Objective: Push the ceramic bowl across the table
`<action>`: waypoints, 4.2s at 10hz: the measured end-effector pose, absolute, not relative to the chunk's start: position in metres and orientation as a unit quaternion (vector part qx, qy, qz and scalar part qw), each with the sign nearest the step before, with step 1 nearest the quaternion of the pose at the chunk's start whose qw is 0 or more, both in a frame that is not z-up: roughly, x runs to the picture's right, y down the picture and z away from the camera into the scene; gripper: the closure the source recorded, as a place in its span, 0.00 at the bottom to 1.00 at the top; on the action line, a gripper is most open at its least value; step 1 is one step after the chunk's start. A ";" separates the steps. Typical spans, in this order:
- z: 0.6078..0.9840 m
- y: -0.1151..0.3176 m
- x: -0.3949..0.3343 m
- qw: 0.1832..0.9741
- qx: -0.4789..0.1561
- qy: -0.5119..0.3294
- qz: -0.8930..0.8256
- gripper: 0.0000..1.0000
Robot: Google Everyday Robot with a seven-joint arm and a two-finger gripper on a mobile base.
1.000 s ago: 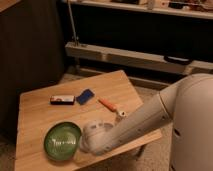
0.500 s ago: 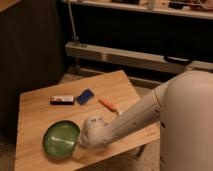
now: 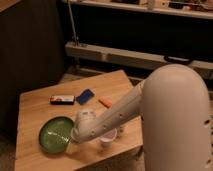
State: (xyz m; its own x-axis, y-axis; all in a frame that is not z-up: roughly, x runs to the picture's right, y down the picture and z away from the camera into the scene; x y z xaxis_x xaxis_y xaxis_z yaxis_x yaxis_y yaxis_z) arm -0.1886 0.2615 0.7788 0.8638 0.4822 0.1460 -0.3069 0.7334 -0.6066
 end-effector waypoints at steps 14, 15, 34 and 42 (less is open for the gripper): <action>0.775 0.127 -0.338 0.937 -0.290 -0.127 0.148 0.20; 0.772 0.134 -0.323 0.936 -0.291 -0.125 0.152 0.20; 0.785 0.219 -0.209 0.909 -0.295 -0.234 0.177 0.20; 0.820 0.191 -0.268 0.898 -0.321 -0.250 0.165 0.20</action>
